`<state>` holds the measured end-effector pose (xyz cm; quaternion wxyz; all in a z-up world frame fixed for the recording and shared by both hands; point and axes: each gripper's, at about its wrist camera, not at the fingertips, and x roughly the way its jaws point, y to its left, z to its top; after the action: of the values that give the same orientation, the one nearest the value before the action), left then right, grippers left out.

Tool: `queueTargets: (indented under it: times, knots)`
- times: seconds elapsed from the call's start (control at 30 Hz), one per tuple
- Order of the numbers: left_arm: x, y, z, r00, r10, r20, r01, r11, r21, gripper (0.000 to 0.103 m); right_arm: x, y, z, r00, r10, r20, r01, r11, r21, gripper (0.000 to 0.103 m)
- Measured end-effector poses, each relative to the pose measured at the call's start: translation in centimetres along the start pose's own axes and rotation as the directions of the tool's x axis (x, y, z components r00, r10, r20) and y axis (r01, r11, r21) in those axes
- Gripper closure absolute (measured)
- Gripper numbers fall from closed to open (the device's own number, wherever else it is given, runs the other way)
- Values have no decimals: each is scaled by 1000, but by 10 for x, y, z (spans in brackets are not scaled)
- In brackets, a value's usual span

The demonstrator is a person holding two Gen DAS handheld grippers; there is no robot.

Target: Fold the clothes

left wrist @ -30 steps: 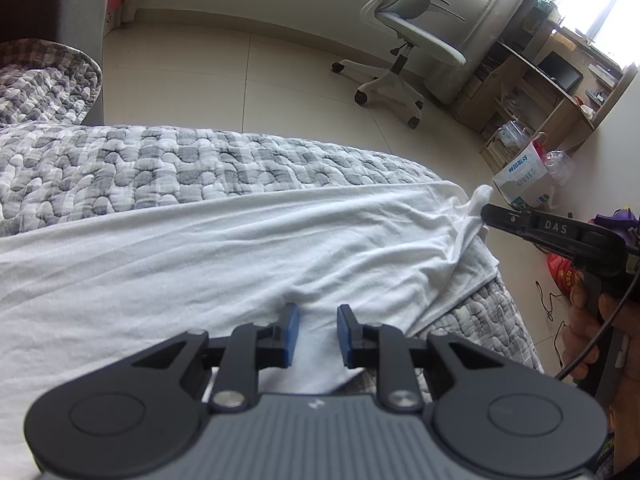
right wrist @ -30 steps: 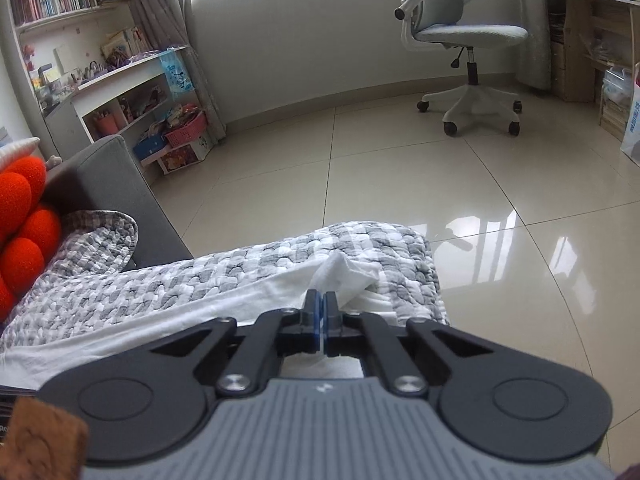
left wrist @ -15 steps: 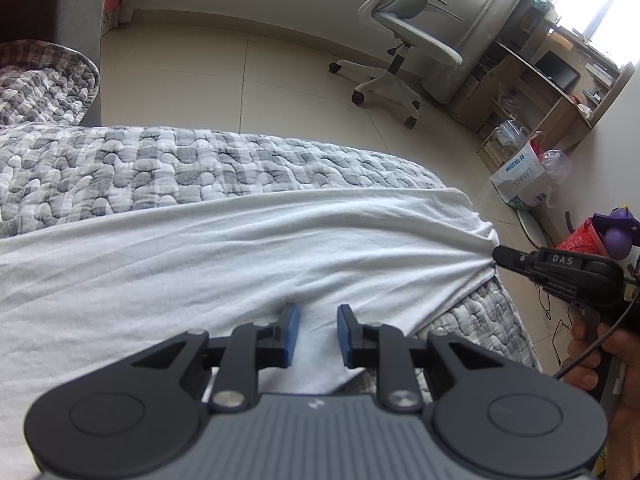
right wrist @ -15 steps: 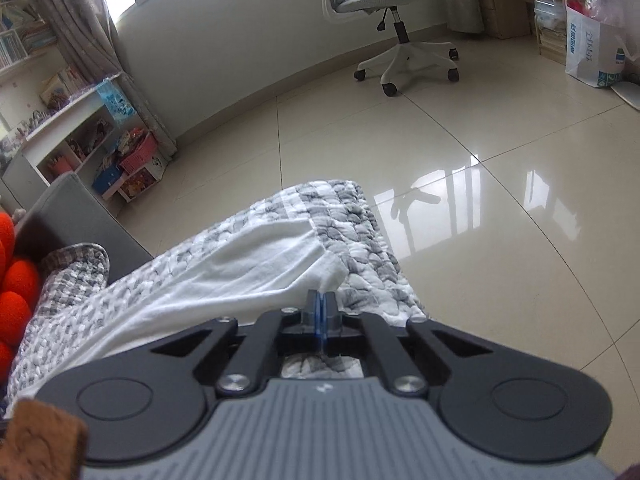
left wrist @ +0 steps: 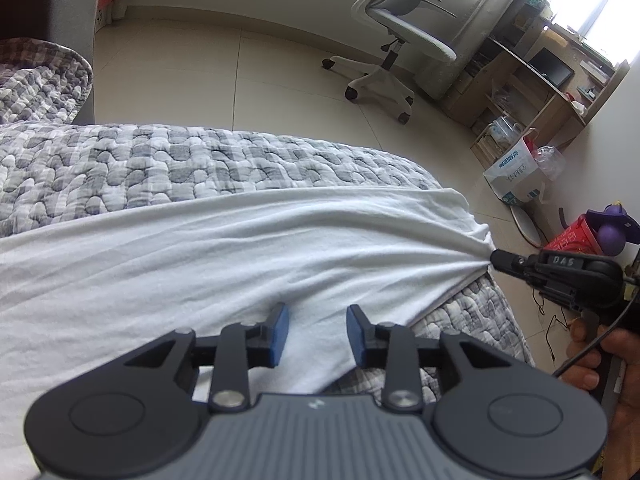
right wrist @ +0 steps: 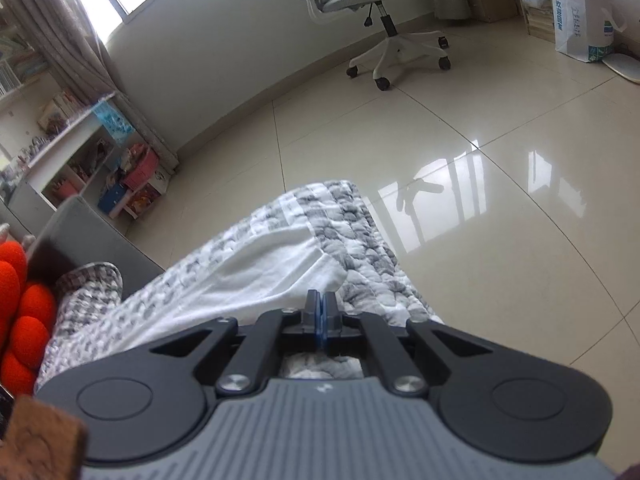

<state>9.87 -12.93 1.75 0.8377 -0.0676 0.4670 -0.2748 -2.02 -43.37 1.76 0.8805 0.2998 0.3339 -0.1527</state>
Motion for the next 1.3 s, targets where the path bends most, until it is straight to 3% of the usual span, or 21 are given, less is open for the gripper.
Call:
queueTargets:
  times: [0.1,0.17,0.37,0.47,0.53,0.57,0.73,0.87,0.97,1.0,1.13,1.3]
  knots:
    - [-1,0,0,1000,0,-1,0,1000,3,66,4,-4,0,1000,-6,-4,6,999,-34,102]
    - [-1,0,0,1000,-4,-1,4,1000,1,62,0,-2,2,1000,2,10,-1,998,-57,89]
    - [-1,0,-1,1000,-8,-1,8,1000,-1,59,-12,10,19,997,7,83,4,991,-136,89]
    - [0,-1,-2,1000,-8,-1,8,1000,2,56,-5,33,25,997,28,73,-8,964,-264,88]
    - [0,-3,-1,1000,-7,-1,7,1000,5,55,9,48,27,998,60,5,-54,931,-360,86]
    - [0,-3,-1,1000,-8,-1,8,1000,6,53,19,53,28,997,69,-38,-78,919,-387,79]
    - [1,-4,-2,1000,-8,1,8,1000,13,52,58,62,34,994,28,-101,-71,891,-449,72]
    - [1,-4,-2,1000,-11,0,11,1000,8,52,68,64,44,999,-13,-47,-10,881,-472,76]
    - [1,-5,-2,1000,-10,2,10,1000,12,52,78,61,51,993,-120,10,110,876,-469,75]
    - [1,-5,-3,1000,-10,2,10,1000,12,51,74,61,50,992,-121,28,119,873,-473,75]
    - [1,-3,-2,1000,-17,2,17,1000,-2,51,44,54,42,996,-52,73,79,899,-431,75]
    - [1,-2,-2,1000,-18,3,18,1000,-1,51,14,19,26,998,-23,62,37,970,-242,75]
